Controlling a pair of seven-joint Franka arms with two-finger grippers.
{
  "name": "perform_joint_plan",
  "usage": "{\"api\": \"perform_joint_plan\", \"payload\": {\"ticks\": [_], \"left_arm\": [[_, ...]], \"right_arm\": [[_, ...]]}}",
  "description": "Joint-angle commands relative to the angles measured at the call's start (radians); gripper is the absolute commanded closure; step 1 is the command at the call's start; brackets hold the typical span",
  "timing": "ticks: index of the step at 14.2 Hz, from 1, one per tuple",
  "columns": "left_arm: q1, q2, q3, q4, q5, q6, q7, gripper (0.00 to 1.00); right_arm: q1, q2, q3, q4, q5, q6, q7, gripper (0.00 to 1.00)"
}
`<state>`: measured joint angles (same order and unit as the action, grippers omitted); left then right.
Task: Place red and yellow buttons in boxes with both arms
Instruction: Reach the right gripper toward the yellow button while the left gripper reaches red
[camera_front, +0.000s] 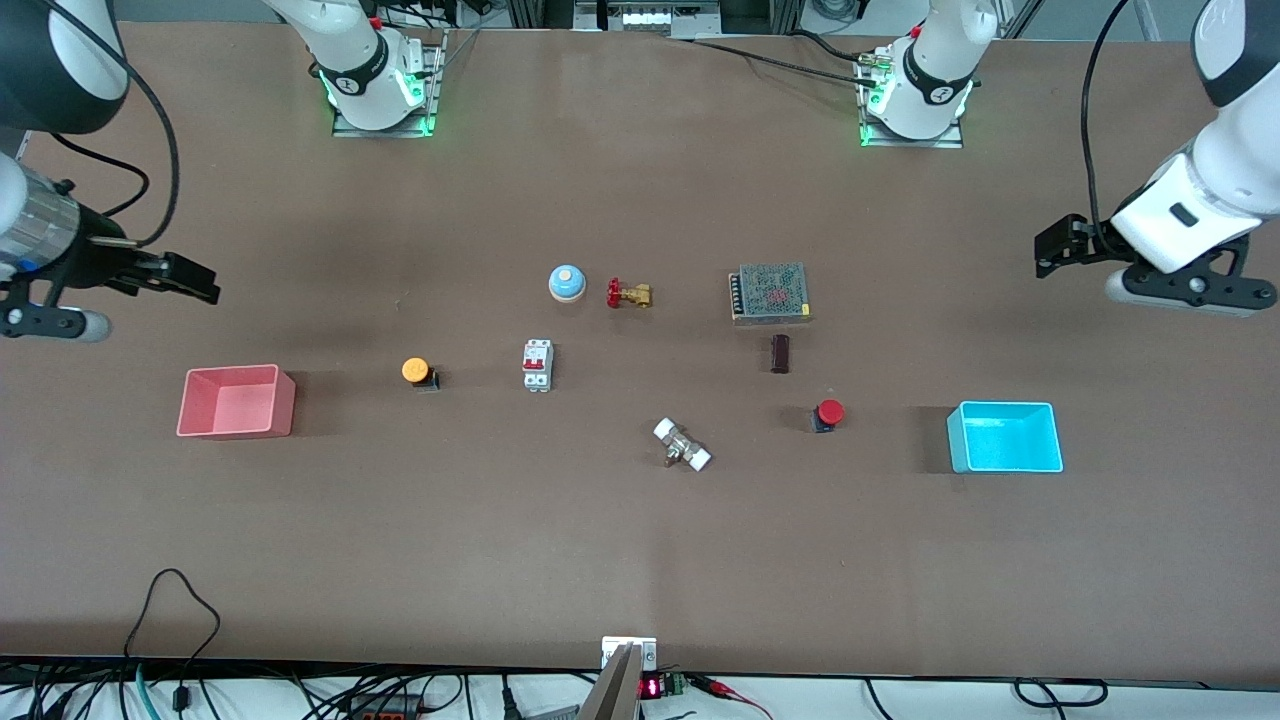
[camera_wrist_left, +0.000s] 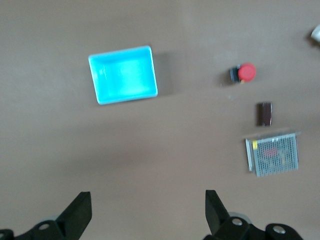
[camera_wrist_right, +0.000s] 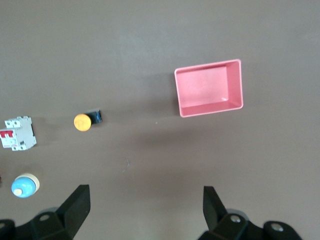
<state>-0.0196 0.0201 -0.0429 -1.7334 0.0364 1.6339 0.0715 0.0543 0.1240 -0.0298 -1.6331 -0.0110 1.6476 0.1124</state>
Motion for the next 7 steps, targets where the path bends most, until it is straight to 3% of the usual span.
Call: {"api": "perform_joint_plan", "payload": {"ticks": [1,4,7], "left_arm": [[-0.031,0.076,-0.005,0.04,-0.01,-0.078,0.013,0.0],[-0.095,0.202,-0.009,0.073,-0.013,-0.04,-0.034,0.0],[-0.17,0.369,-0.008,0.165,-0.013,0.093,-0.257,0.0]], "right_arm": [[-0.013,-0.009,0.06,-0.065,0.013,0.029,0.016,0.0],[-0.013,0.048,0.091,-0.083,0.014,0.087,0.023,0.0],[0.002,0.086,0.111,-0.192,0.014,0.241,0.023,0.0]]}}
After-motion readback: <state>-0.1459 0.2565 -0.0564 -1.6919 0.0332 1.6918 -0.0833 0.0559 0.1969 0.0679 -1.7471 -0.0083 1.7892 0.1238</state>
